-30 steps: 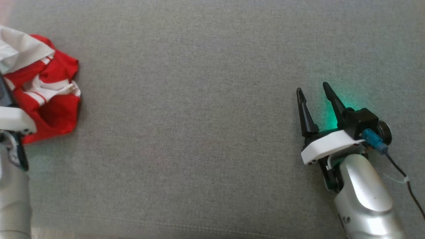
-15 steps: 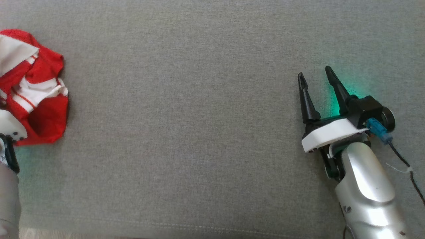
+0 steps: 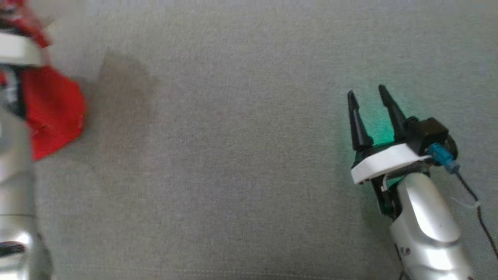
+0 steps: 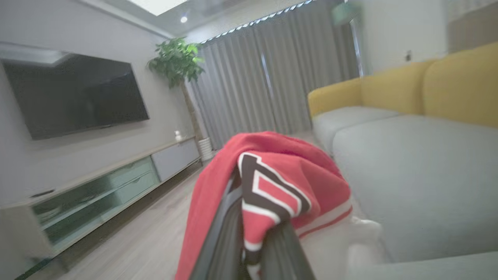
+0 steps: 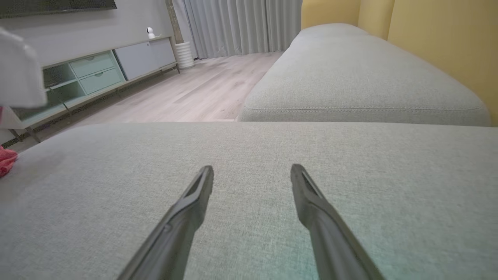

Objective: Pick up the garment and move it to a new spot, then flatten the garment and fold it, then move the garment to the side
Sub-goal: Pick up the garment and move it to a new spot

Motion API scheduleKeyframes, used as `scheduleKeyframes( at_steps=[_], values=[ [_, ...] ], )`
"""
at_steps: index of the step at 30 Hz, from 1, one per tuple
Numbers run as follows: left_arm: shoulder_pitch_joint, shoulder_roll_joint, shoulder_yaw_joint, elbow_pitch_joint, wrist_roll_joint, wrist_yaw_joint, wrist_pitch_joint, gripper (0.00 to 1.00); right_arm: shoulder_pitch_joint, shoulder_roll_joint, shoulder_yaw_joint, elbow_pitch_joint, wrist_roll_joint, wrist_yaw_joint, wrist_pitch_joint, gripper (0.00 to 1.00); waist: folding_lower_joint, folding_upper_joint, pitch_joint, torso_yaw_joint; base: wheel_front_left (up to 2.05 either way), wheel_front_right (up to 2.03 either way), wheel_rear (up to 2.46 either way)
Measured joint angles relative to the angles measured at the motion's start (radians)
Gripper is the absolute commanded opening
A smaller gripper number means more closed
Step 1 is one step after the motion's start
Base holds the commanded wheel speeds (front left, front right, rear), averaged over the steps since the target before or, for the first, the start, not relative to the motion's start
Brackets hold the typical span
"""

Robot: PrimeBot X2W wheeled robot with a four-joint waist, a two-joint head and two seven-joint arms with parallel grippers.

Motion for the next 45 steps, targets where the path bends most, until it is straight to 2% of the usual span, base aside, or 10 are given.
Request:
scheduleKeyframes(
  at_steps=[6,14,20,21,22,23,28,32,39,45],
  values=[
    [0.012,-0.122,-0.117,-0.131,-0.008,-0.026,-0.003,0.0,0.036,0.001,0.04,-0.003,0.048,0.0,0.0,1.0,0.0,0.0,-0.056,-0.067,0.0,0.0,0.0],
    [0.066,-0.25,-0.231,-0.181,-0.082,-0.039,-0.003,0.0,0.045,0.001,0.064,-0.021,0.072,0.0,0.0,1.0,0.0,0.0,-0.094,-0.222,0.0,0.0,0.0],
    [0.123,-0.292,-0.304,-0.136,-0.128,-0.039,-0.003,0.0,0.053,0.001,0.08,-0.024,0.092,0.0,0.0,1.0,0.0,0.0,-0.103,-0.332,0.0,0.0,0.0],
    [0.142,-0.296,-0.305,-0.128,-0.139,-0.037,-0.003,0.24,0.054,0.001,0.08,-0.024,0.093,0.0,0.0,1.0,0.0,0.0,-0.104,-0.344,0.0,0.0,0.0],
    [0.164,-0.299,-0.307,-0.117,-0.147,-0.036,-0.003,0.76,0.056,0.001,0.079,-0.026,0.093,0.0,0.0,1.0,0.0,0.0,-0.106,-0.354,0.0,0.0,0.0],
    [0.187,-0.3,-0.309,-0.106,-0.152,-0.031,-0.003,1.0,0.06,0.001,0.079,-0.029,0.093,0.0,0.0,1.0,0.0001,0.0,-0.108,-0.358,0.0,0.0,0.0],
    [0.357,-0.301,-0.304,-0.083,-0.175,0.018,-0.003,1.0,0.098,0.001,0.061,-0.032,0.093,0.0,0.0,1.0,0.0002,0.0,-0.119,-0.321,0.0,0.0,0.0],
    [0.464,-0.298,-0.253,-0.102,-0.179,0.042,-0.003,1.0,0.1,0.001,0.046,-0.035,0.093,0.0,0.0,1.0,0.0001,0.0,-0.135,-0.278,0.0,0.0,0.0],
    [0.679,-0.283,-0.125,-0.213,-0.176,0.077,-0.002,1.0,0.133,0.002,0.031,-0.034,0.091,0.0,0.0,1.0,0.0,0.0,-0.202,-0.221,0.0,0.0,0.0],
    [0.847,-0.284,-0.06,-0.314,-0.15,0.086,-0.002,1.0,0.185,0.002,0.026,-0.023,0.091,0.0,0.0,1.0,-0.0001,0.0,-0.268,-0.192,0.0,0.0,0.0]
  ],
)
